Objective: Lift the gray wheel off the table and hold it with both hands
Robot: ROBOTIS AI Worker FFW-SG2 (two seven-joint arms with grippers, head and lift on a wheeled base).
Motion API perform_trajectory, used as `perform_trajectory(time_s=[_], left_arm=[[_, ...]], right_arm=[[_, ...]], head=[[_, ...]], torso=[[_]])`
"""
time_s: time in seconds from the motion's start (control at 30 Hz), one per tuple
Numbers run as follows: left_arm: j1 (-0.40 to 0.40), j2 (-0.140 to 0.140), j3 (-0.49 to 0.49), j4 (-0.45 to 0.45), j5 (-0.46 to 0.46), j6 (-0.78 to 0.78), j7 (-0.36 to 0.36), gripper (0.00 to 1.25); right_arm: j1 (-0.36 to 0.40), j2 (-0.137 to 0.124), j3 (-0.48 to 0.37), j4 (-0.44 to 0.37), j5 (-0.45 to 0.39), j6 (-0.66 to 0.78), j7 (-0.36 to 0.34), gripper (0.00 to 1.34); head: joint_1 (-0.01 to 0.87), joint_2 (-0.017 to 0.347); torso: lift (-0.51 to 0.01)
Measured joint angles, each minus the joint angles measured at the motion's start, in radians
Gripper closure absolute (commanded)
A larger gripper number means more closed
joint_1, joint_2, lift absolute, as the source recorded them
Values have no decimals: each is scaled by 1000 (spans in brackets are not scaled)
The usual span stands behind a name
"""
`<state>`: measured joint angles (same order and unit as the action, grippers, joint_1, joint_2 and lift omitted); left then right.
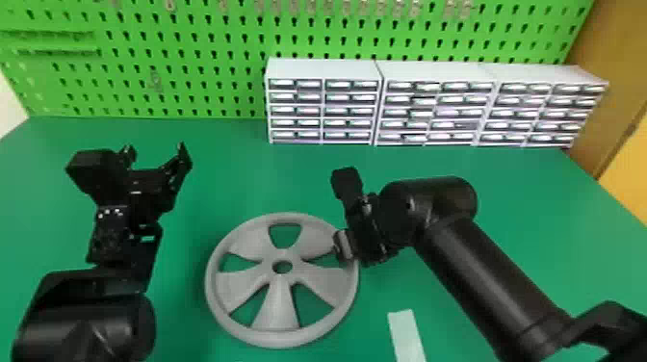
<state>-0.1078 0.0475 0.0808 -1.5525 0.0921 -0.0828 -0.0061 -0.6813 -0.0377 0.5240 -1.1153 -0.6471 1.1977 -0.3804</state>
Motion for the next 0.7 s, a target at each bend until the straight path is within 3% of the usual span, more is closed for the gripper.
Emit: perform_trajectory(time_s=[0.33,0.7], left_arm=[[1,0,0,0,0,0,0,369],[3,0,0,-2,0,0,0,369]], right_arm=[[10,2,-32,-40,0,-32,0,1302],[85,4,-74,-116,44,-193,0,1302]], head=[[711,15],[711,15]], torso=[[-98],[-98]])
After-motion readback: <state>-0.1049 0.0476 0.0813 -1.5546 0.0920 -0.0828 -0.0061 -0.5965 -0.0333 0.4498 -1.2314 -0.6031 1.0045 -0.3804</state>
